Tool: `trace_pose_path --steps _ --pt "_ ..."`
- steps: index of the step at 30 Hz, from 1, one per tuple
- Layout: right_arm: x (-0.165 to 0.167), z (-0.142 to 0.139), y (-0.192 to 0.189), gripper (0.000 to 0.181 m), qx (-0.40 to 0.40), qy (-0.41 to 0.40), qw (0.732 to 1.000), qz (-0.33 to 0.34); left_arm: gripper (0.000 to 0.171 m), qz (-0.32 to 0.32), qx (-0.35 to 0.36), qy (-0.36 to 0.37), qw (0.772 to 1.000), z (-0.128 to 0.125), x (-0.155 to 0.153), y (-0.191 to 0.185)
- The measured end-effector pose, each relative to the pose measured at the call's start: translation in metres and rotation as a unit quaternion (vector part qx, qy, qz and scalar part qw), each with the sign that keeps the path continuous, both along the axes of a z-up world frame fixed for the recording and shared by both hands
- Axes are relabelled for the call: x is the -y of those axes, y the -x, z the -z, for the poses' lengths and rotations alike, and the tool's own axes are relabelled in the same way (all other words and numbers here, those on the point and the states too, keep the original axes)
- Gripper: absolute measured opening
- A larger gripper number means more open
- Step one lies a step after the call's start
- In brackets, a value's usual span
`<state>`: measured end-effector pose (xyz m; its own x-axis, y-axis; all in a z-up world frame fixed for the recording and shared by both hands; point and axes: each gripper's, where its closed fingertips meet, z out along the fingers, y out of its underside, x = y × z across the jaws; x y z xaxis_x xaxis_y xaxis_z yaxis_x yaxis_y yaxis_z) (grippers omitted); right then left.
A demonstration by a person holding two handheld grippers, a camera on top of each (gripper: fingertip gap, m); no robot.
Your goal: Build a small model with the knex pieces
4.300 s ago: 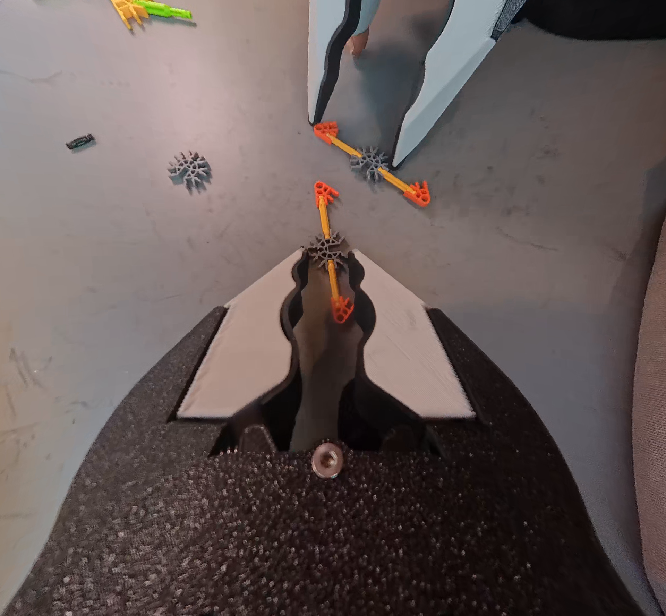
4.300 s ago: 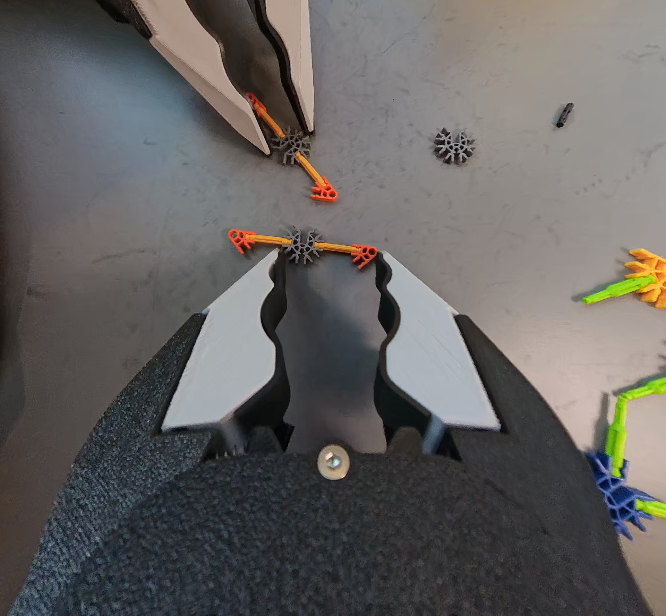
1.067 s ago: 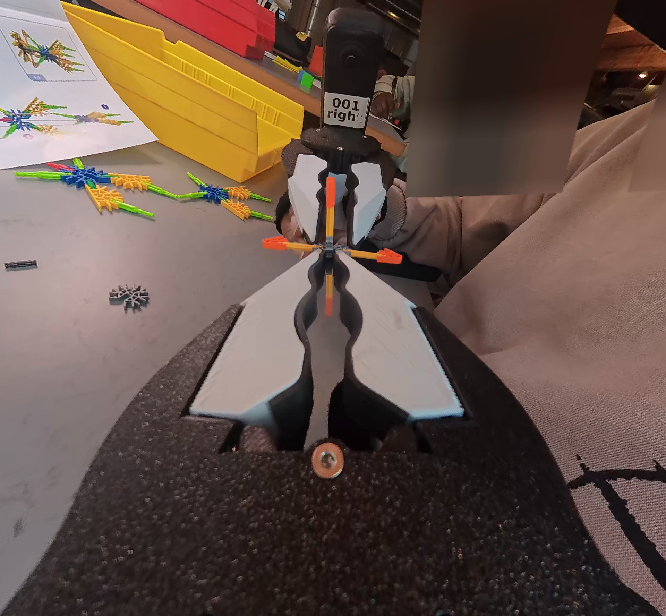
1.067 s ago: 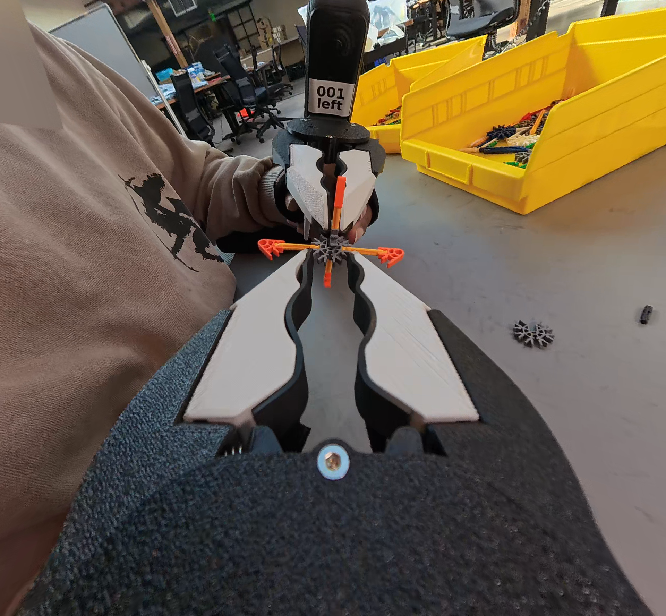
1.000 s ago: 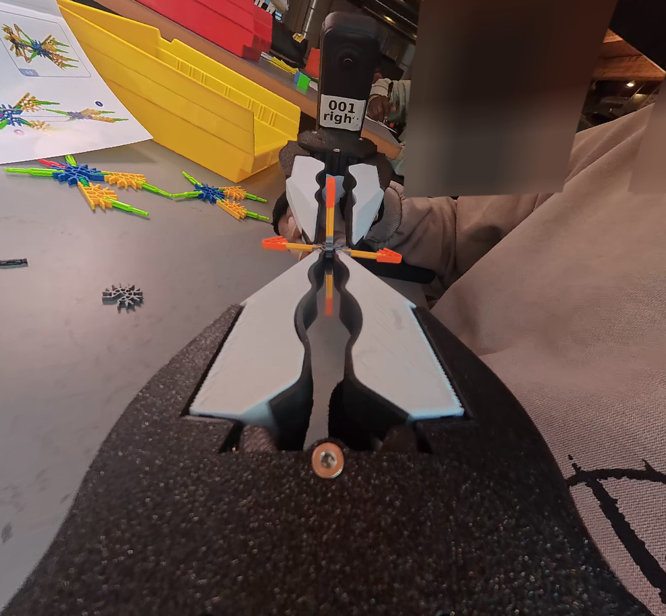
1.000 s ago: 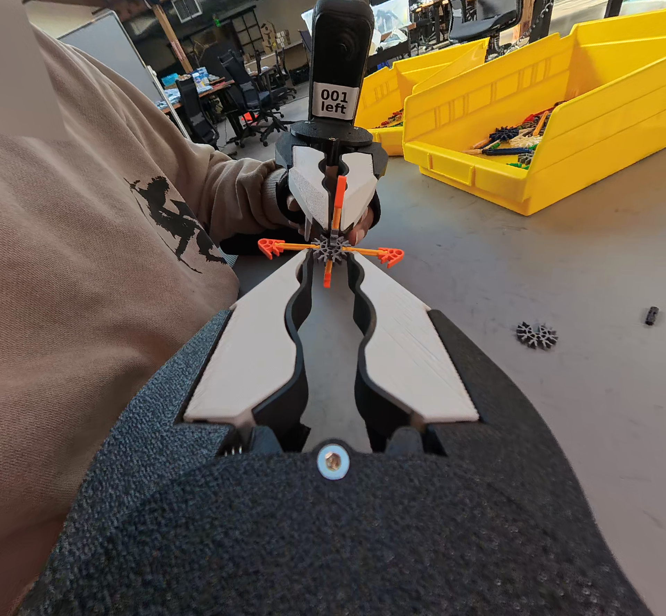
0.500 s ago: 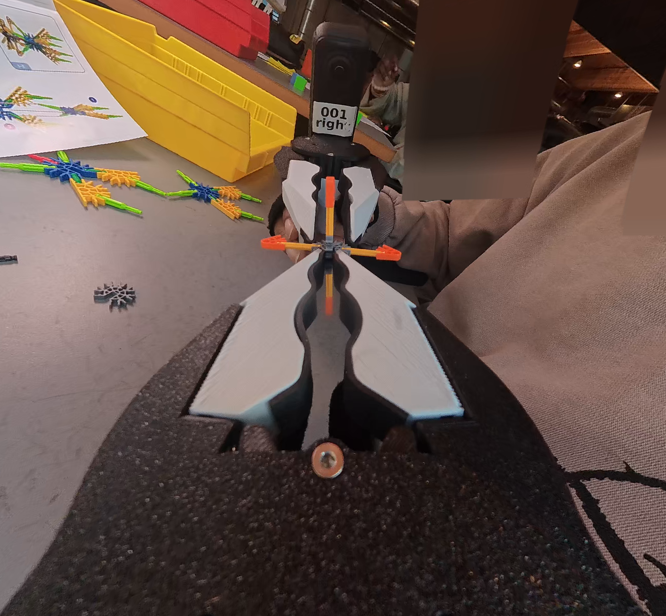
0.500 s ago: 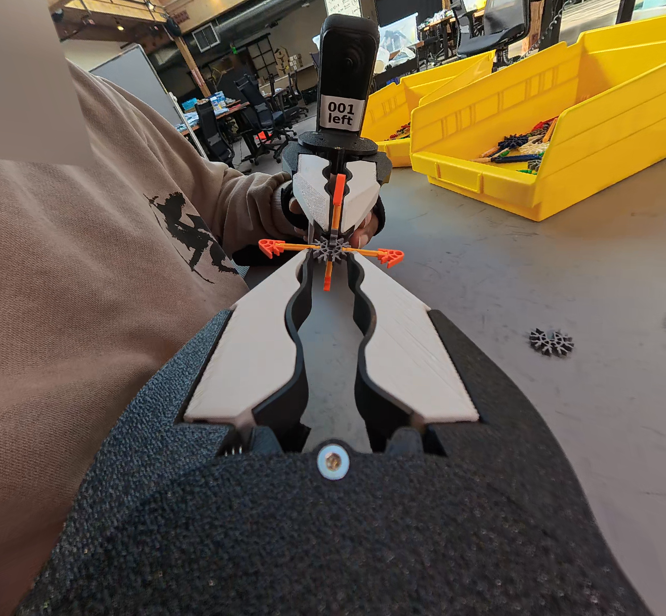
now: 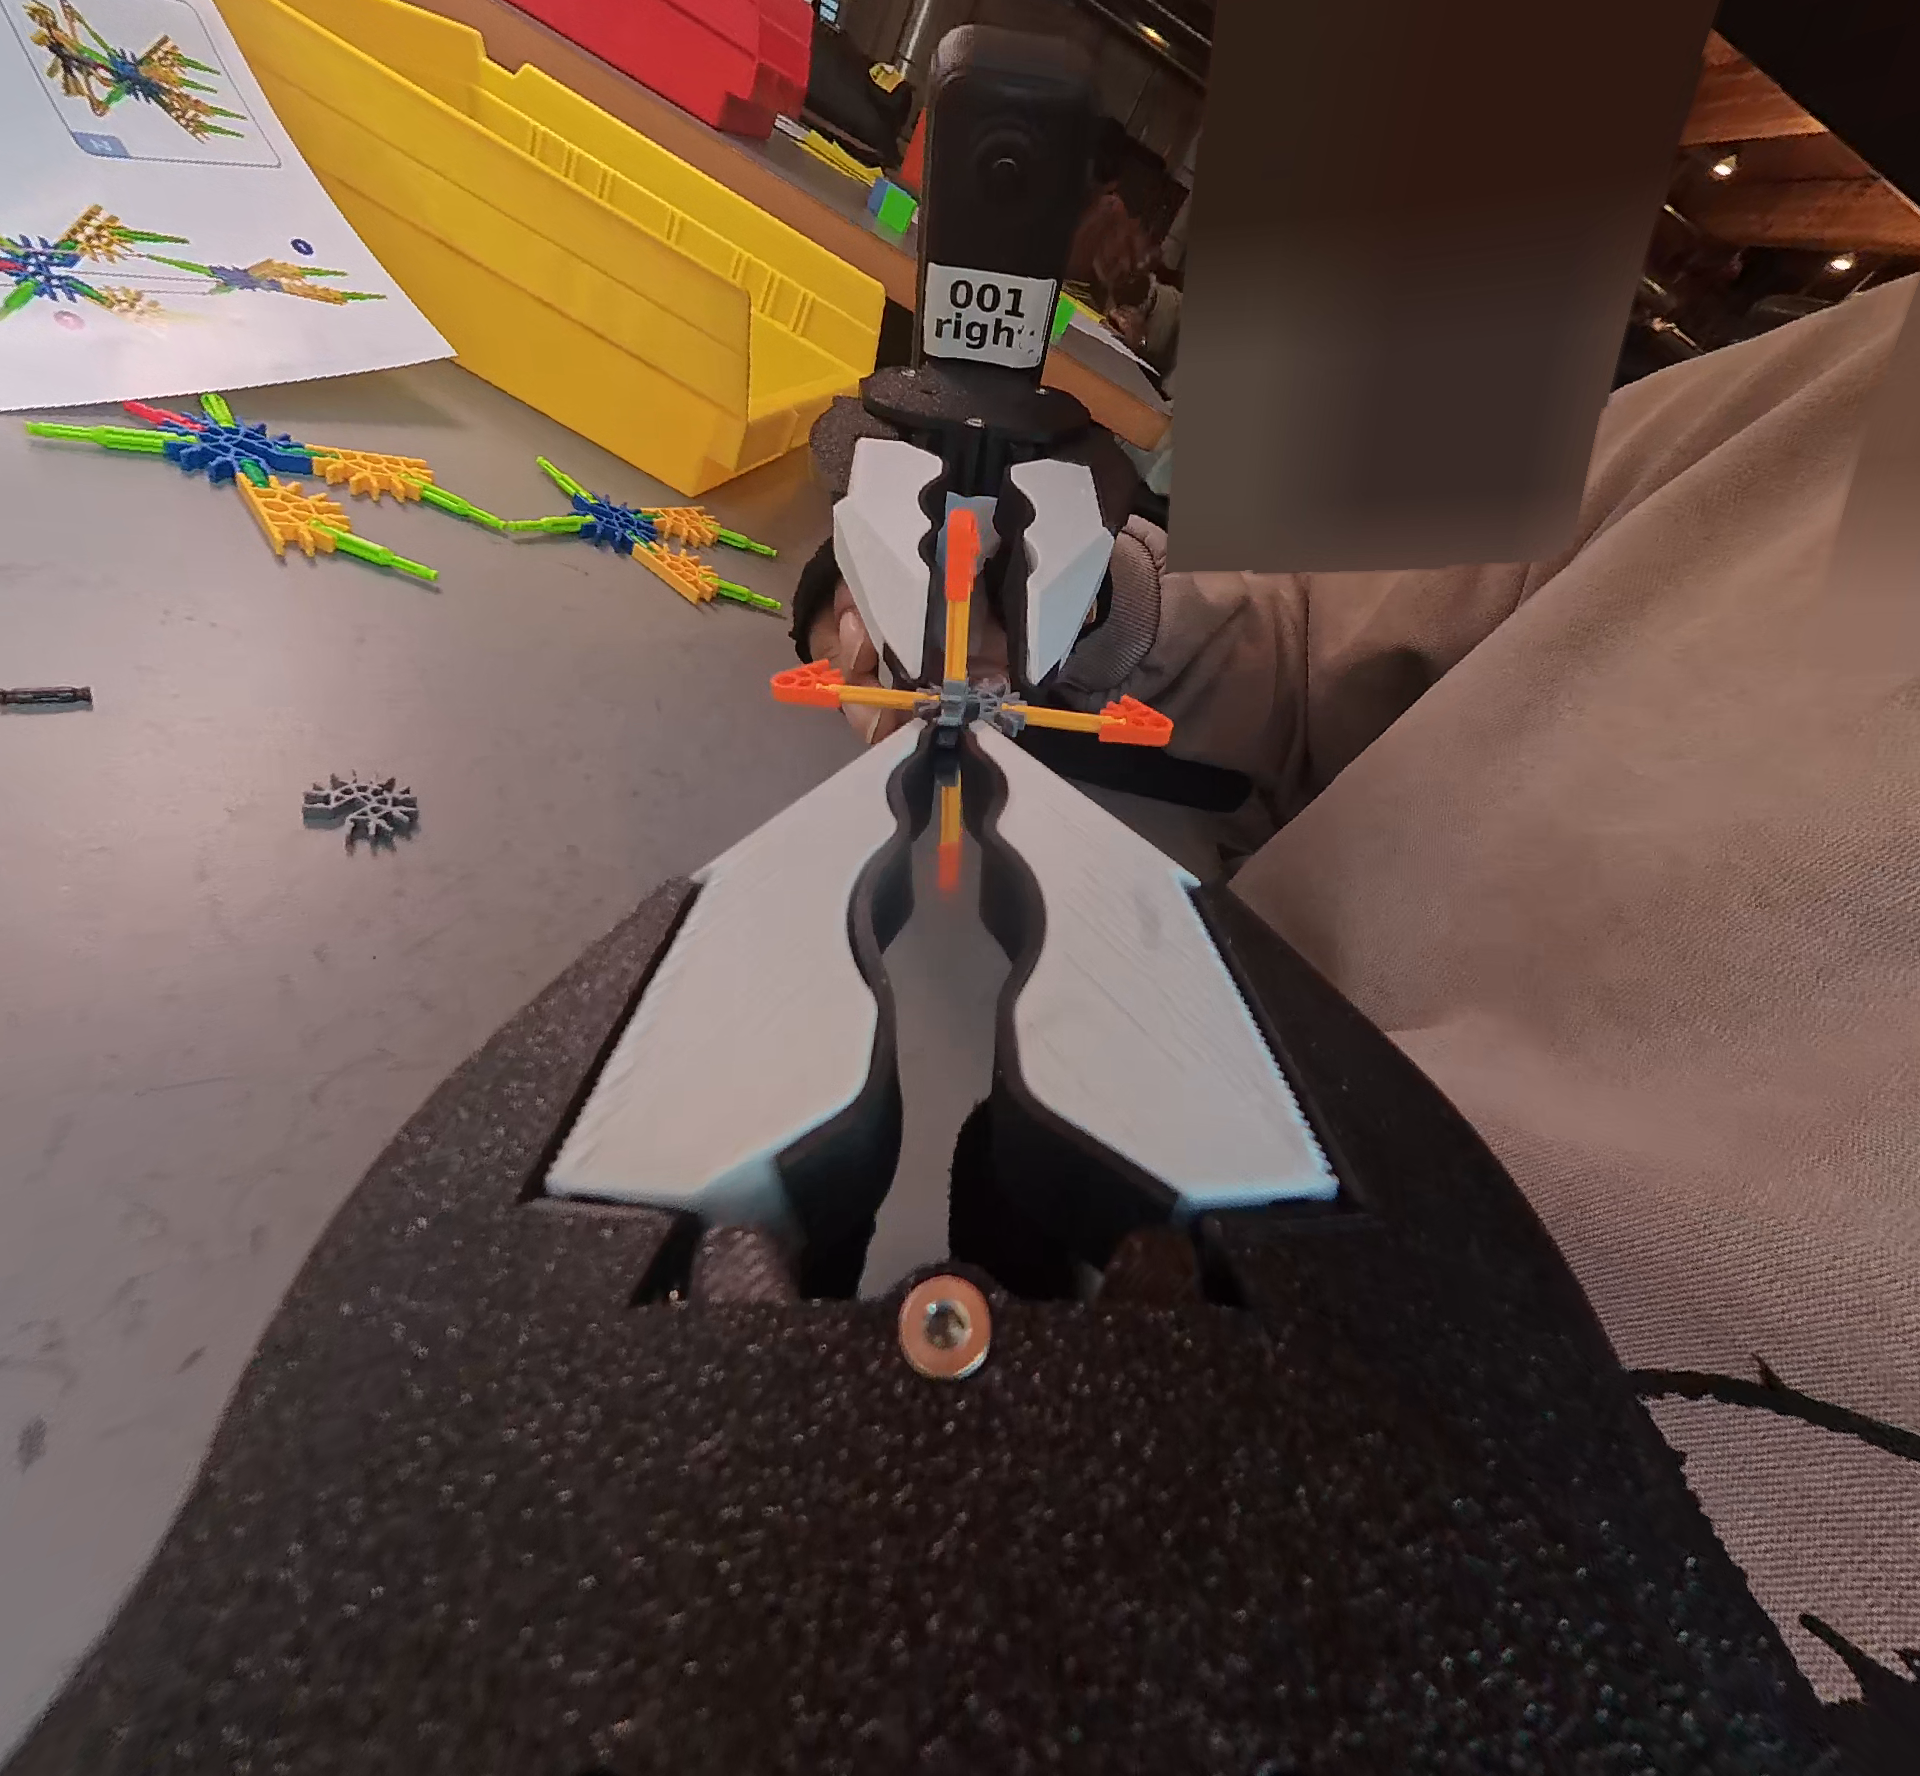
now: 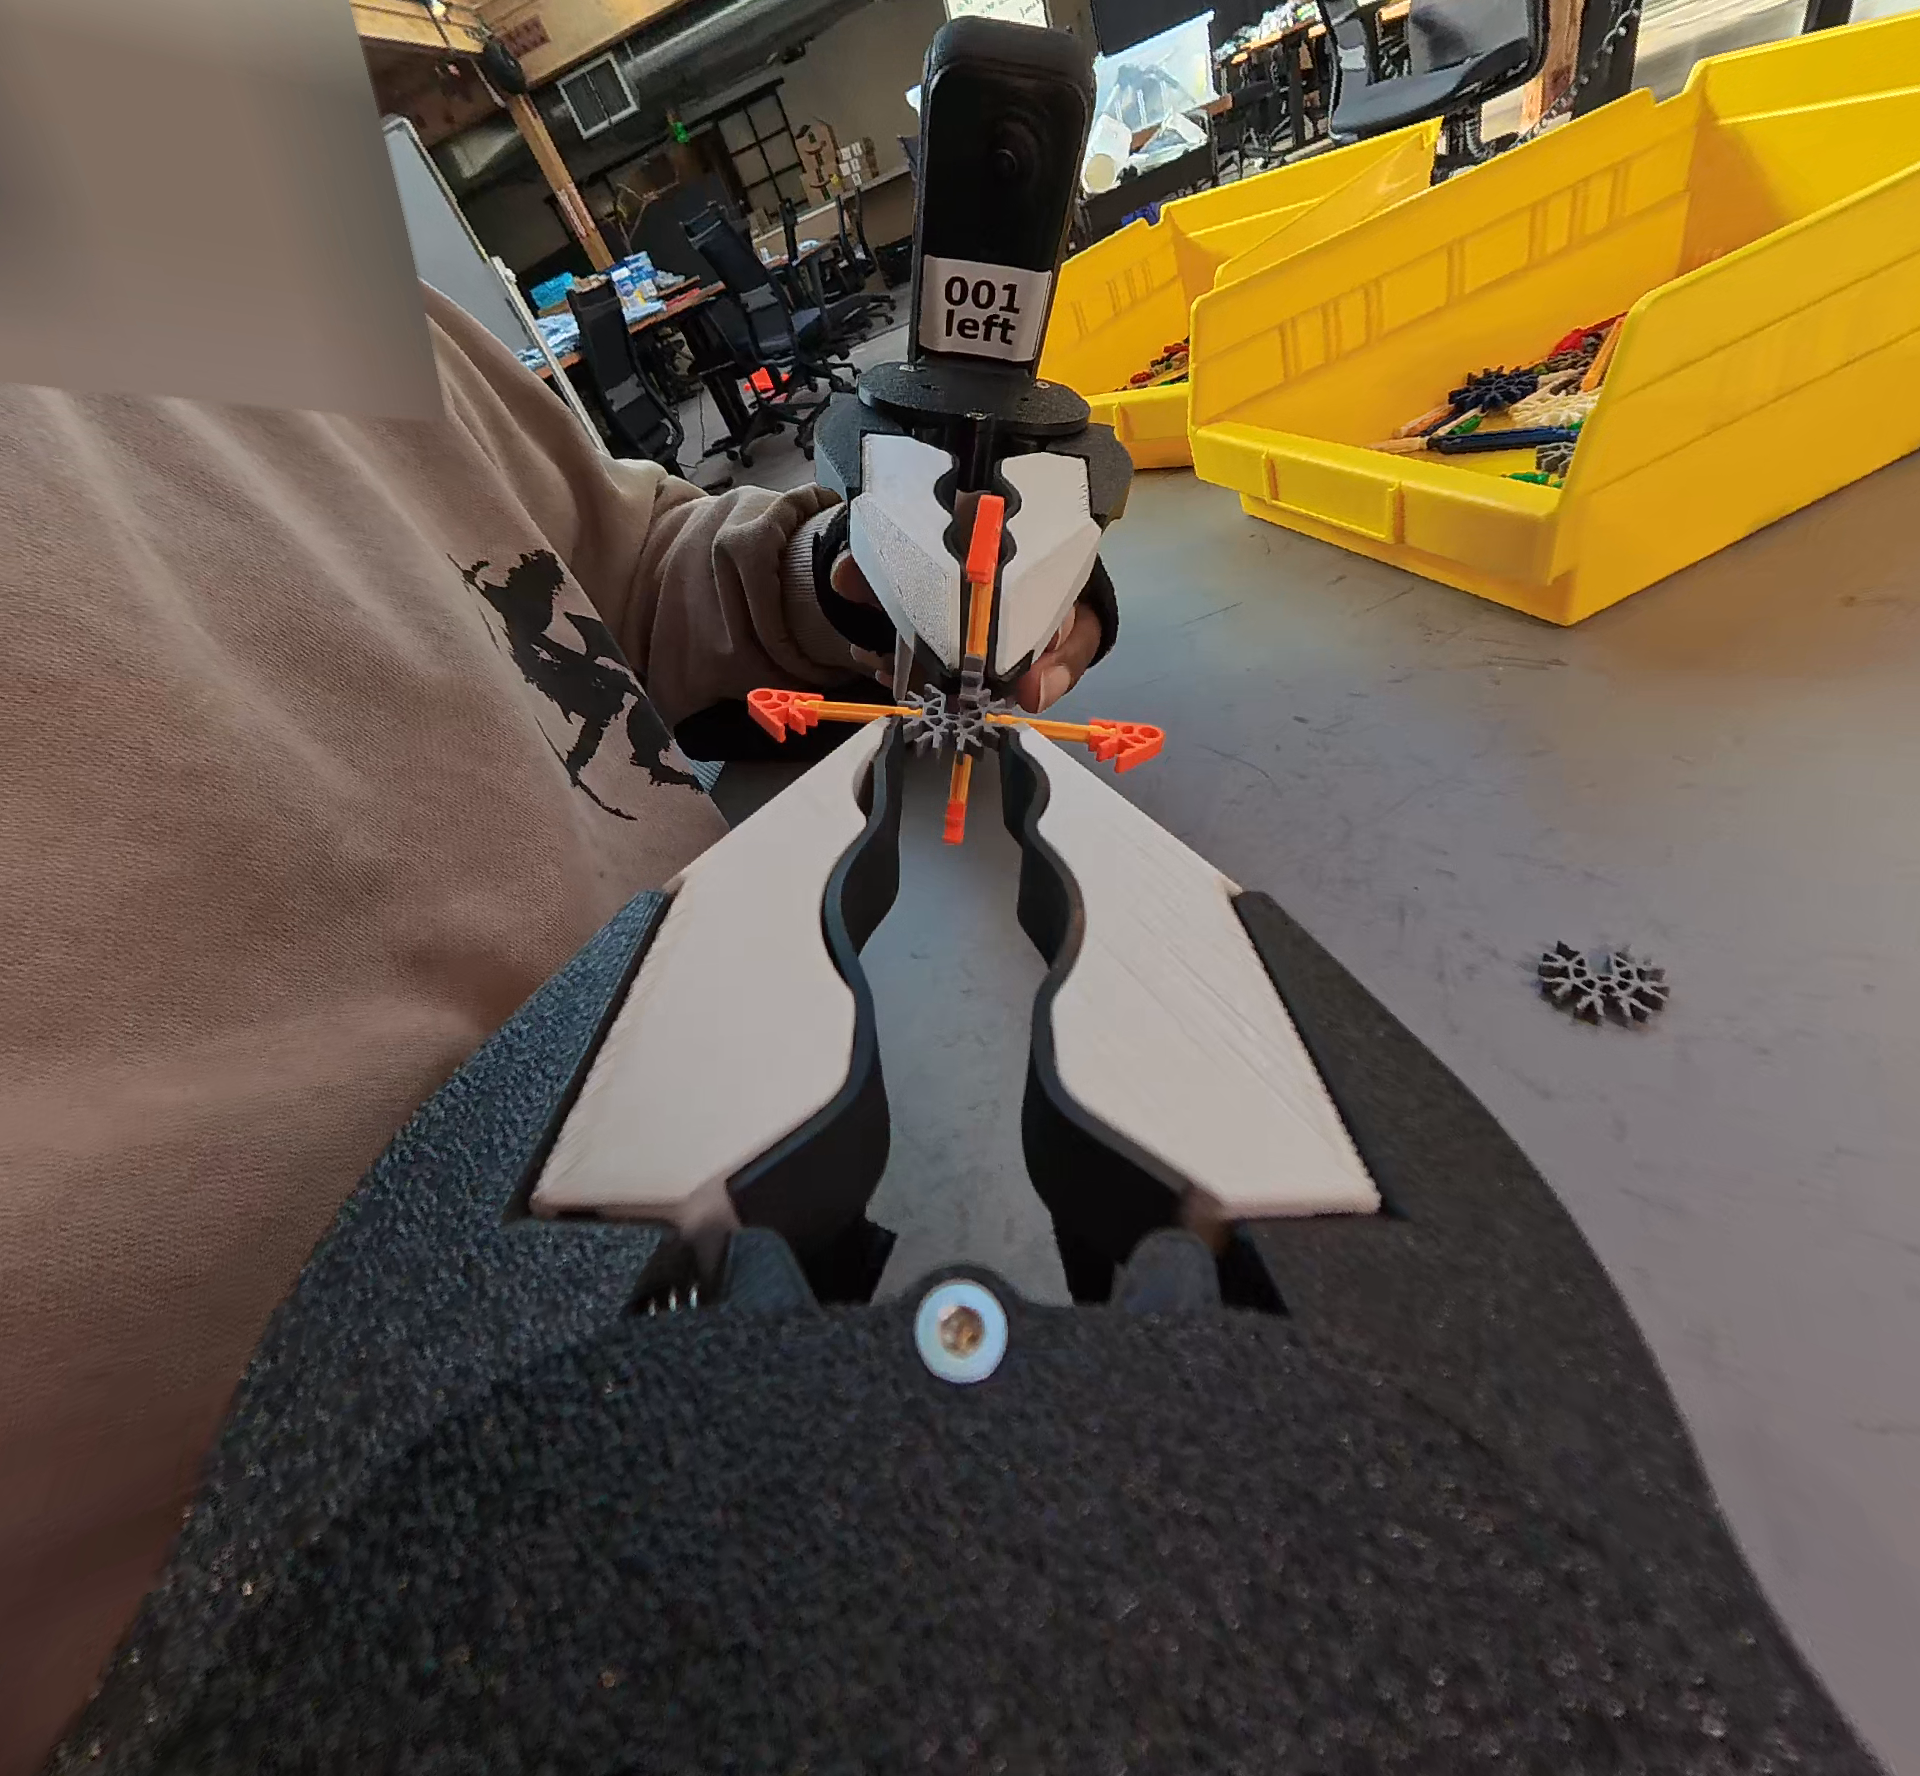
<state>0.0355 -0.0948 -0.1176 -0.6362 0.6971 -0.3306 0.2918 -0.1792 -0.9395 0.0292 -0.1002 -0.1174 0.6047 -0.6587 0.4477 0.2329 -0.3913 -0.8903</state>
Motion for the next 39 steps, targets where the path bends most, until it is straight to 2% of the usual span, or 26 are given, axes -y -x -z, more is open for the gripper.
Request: trace_pose_path --steps 18,27,35,39 --pt "-0.002 0.008 0.002 0.014 0.023 -0.013 1.000 0.010 0.003 0.013 0.013 0.034 0.999 0.008 -0.001 0.000" --pt "0.012 -0.002 -0.009 0.014 -0.002 0.014 0.999 -0.041 0.003 0.070 0.044 0.013 0.997 -0.005 0.014 -0.013" --pt "0.009 -0.003 -0.007 0.014 -0.003 0.016 0.999 -0.028 0.003 0.055 0.054 0.019 0.997 -0.006 0.010 -0.009" --pt "0.006 -0.001 -0.005 0.014 0.000 0.010 1.000 -0.016 0.006 0.031 0.023 0.023 0.999 0.001 0.006 -0.006"
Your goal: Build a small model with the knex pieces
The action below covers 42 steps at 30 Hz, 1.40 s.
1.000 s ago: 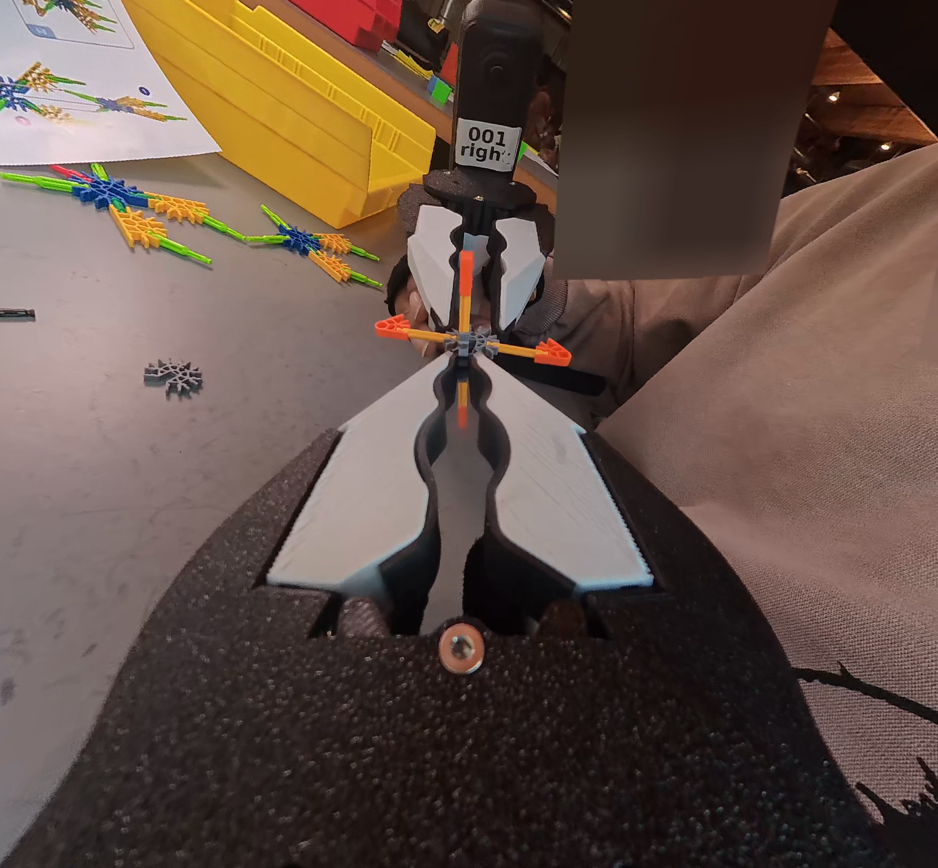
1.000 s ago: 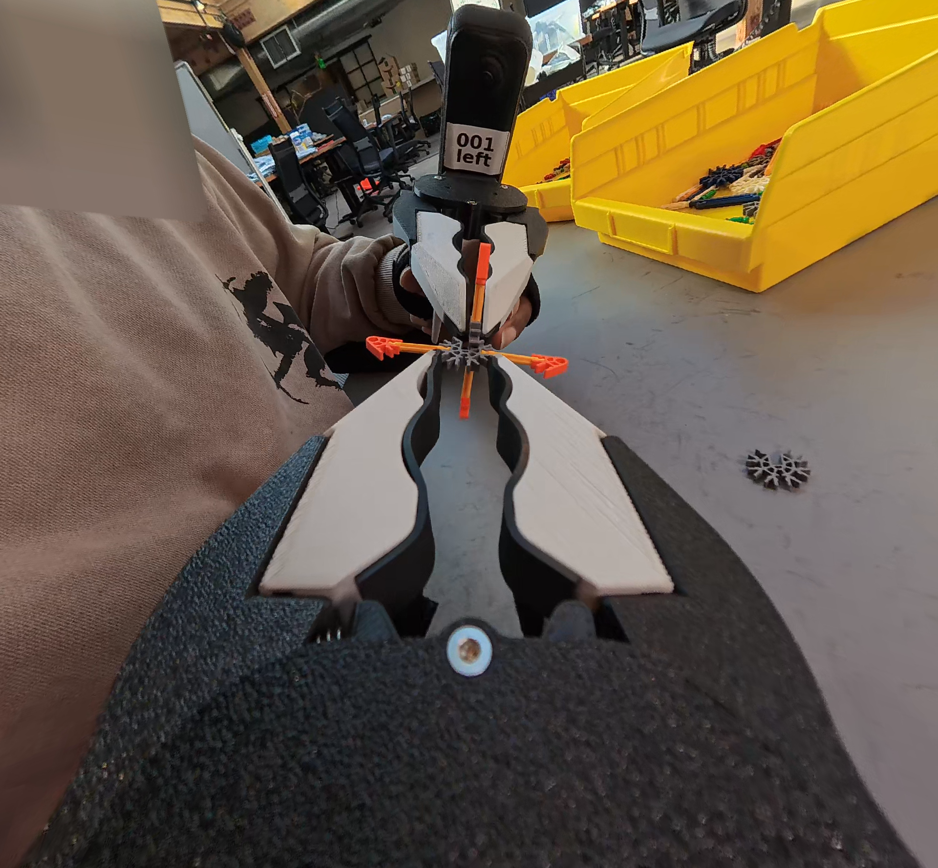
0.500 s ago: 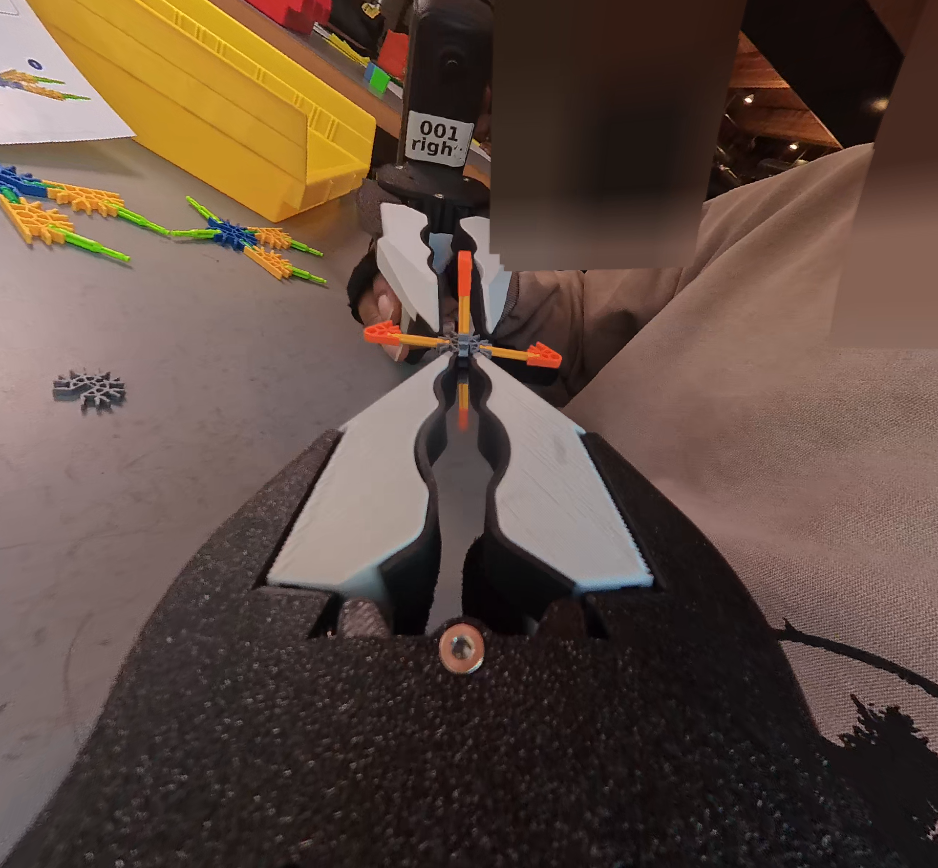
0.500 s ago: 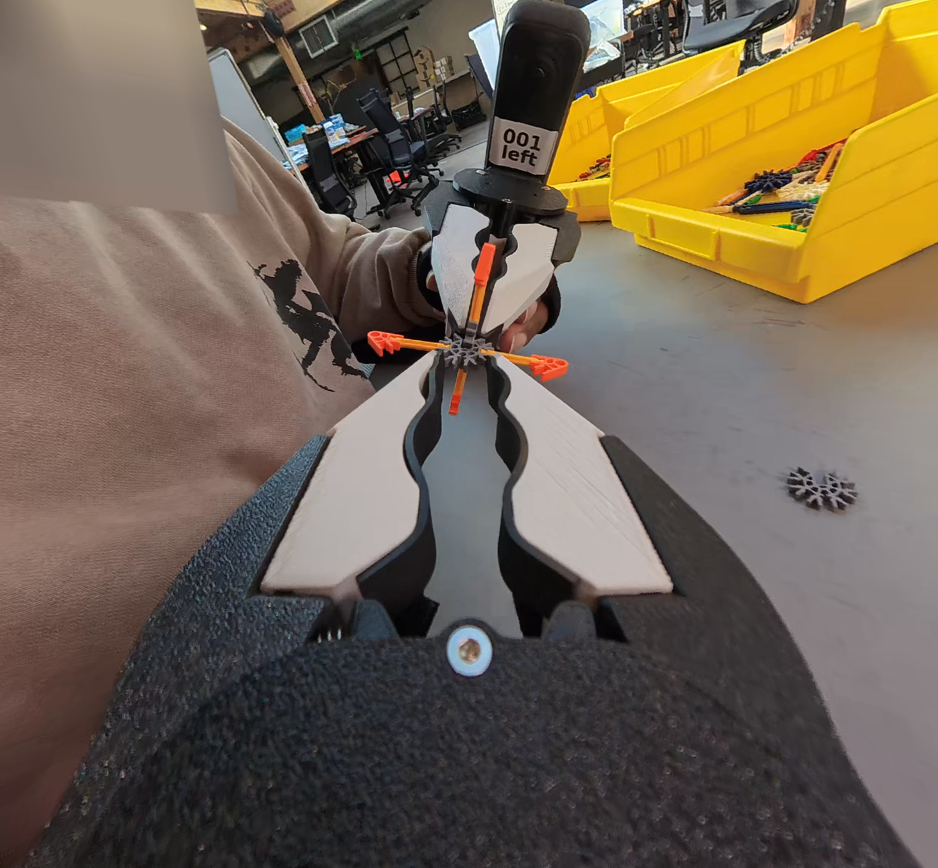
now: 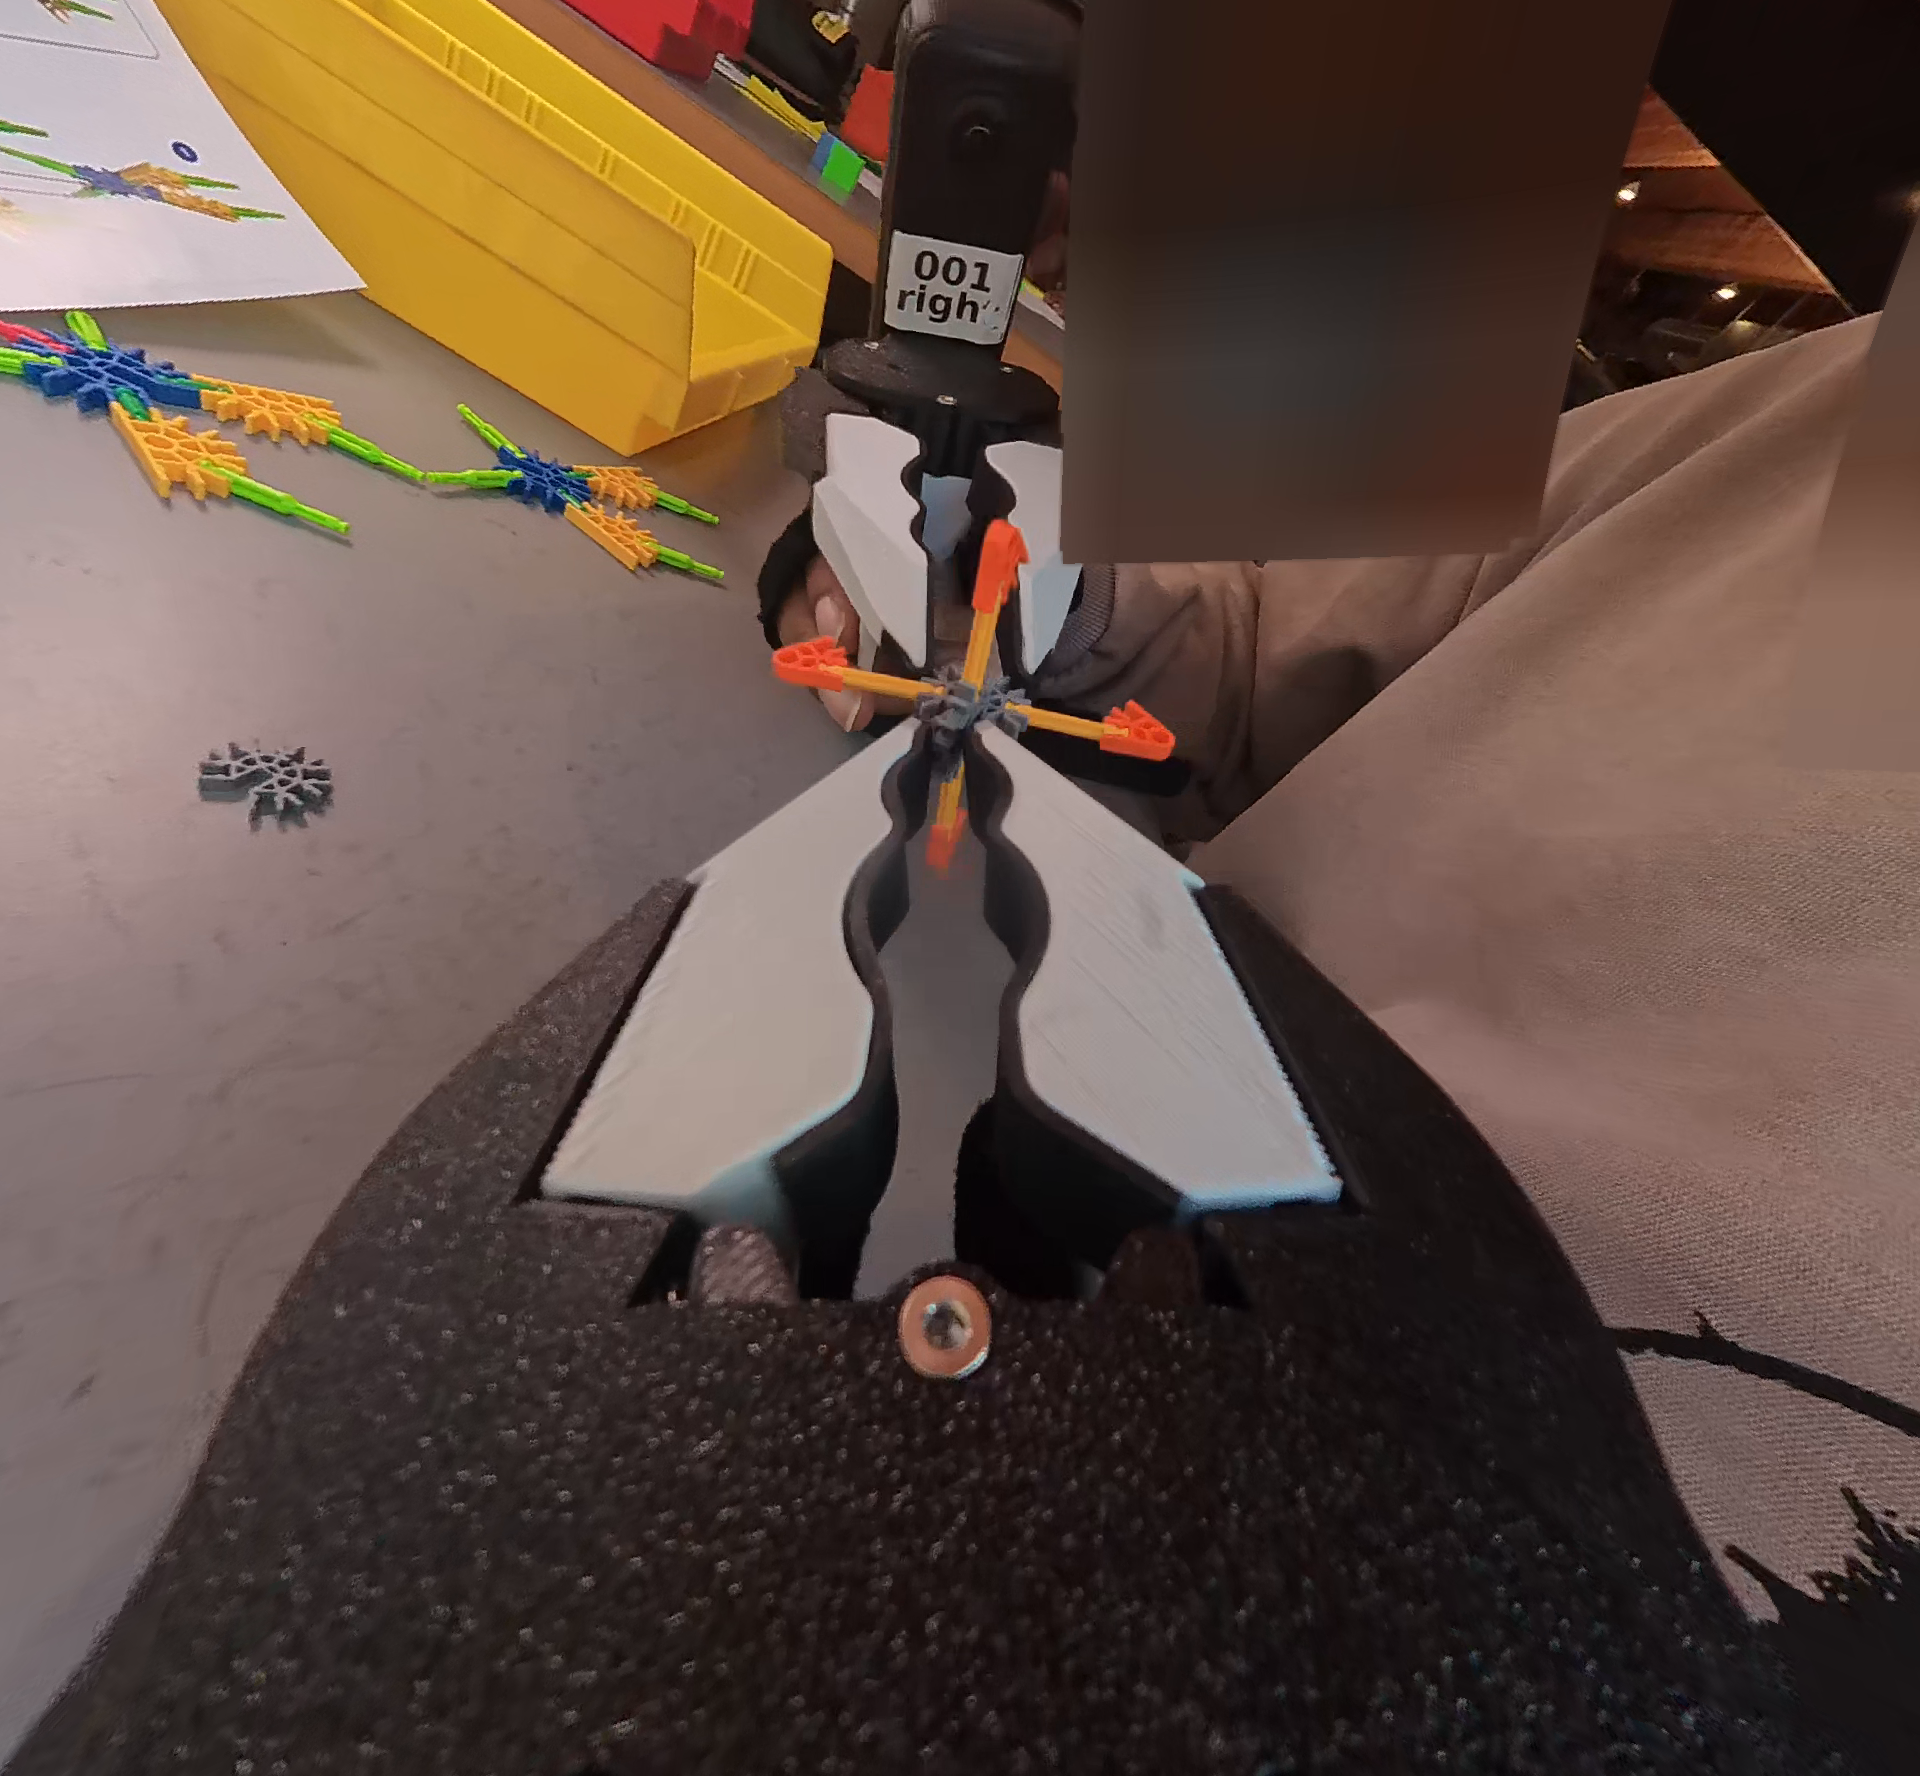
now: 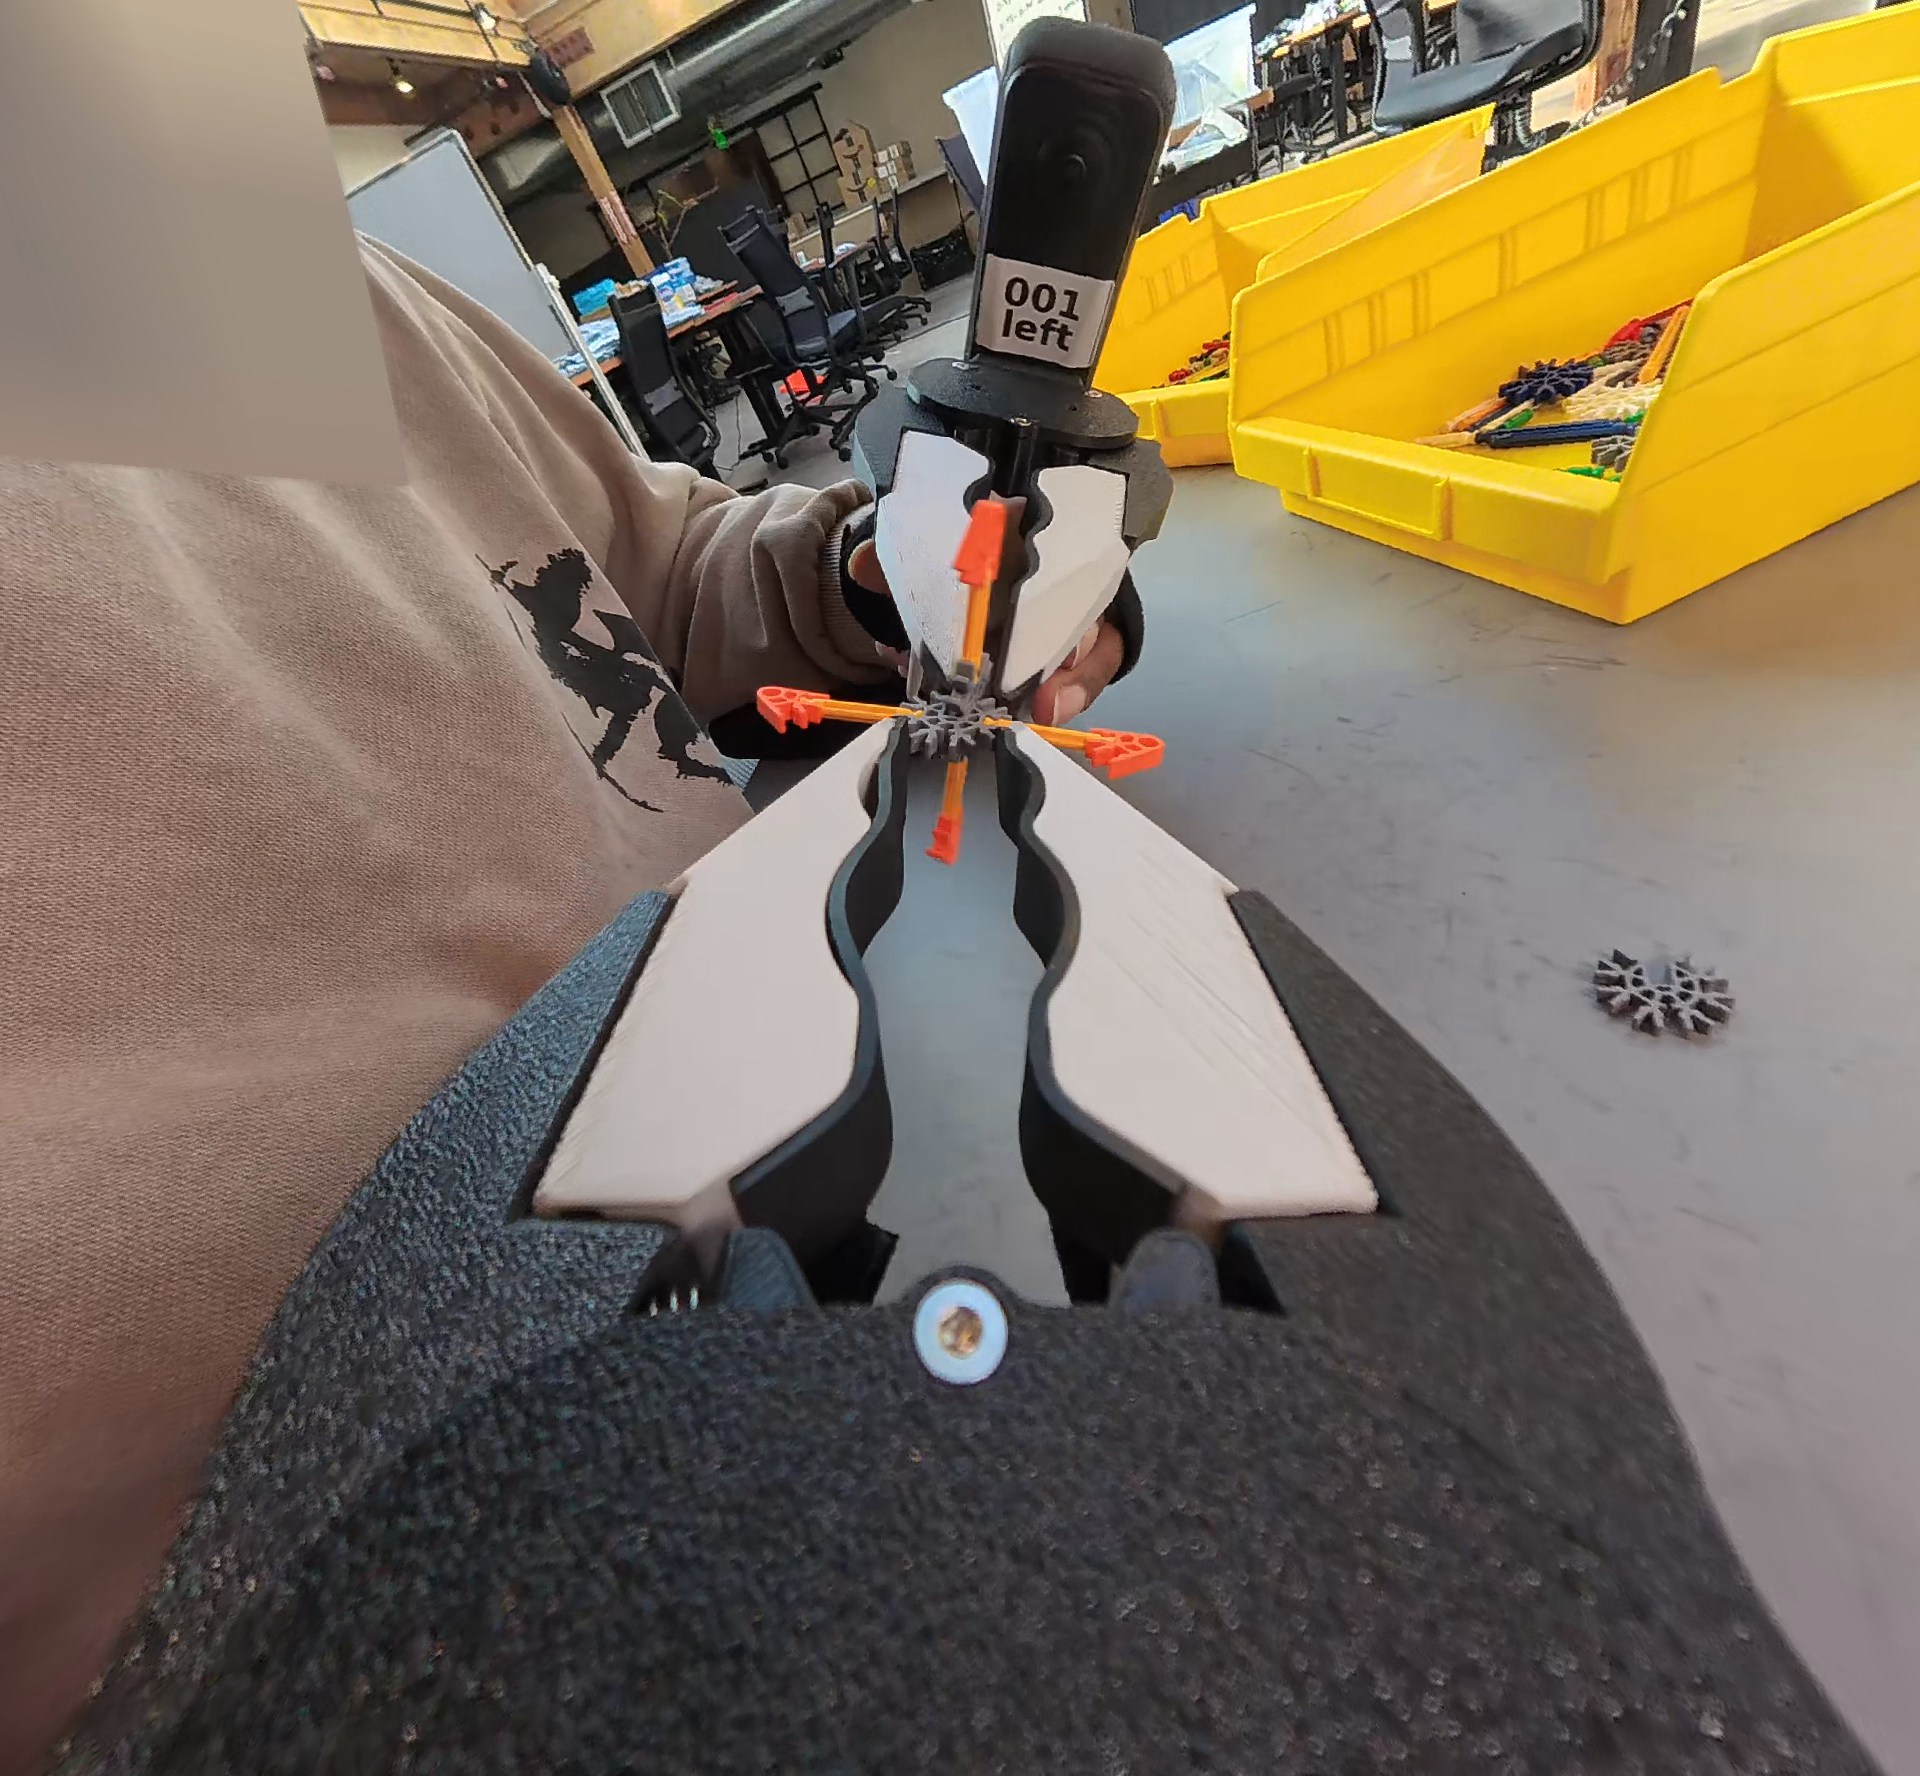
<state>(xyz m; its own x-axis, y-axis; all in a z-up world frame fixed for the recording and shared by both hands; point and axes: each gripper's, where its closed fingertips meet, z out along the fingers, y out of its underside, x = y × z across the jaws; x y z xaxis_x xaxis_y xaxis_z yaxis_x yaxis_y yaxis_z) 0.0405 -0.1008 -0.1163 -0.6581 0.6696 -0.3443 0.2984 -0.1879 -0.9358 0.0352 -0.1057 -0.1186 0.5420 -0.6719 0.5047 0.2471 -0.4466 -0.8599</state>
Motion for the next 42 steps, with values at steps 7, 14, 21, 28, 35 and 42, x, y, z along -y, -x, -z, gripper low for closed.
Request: trace_pose_path --steps 7,14,21,28,35,42 --pt "0.001 0.001 0.000 0.014 0.001 -0.006 1.000 0.002 0.003 0.005 0.003 -0.003 1.000 -0.001 0.002 -0.001" --pt "0.004 0.006 -0.002 0.014 0.007 -0.030 0.999 -0.008 0.003 0.026 0.002 0.010 1.000 0.003 0.006 -0.005" --pt "0.003 0.009 -0.001 0.014 0.004 -0.053 0.999 0.002 0.003 0.024 -0.001 0.013 1.000 0.005 0.004 -0.003" --pt "0.001 0.003 0.001 0.014 -0.017 -0.049 0.999 0.014 0.003 0.012 0.004 0.003 1.000 -0.001 0.003 -0.001" --pt "0.001 0.004 0.003 0.014 -0.012 -0.050 0.999 0.012 0.003 0.004 -0.021 0.000 1.000 0.001 0.002 0.001" --pt "0.001 0.021 0.003 0.014 -0.002 -0.138 0.990 0.013 0.003 0.002 -0.084 -0.006 0.996 0.014 0.001 0.001"
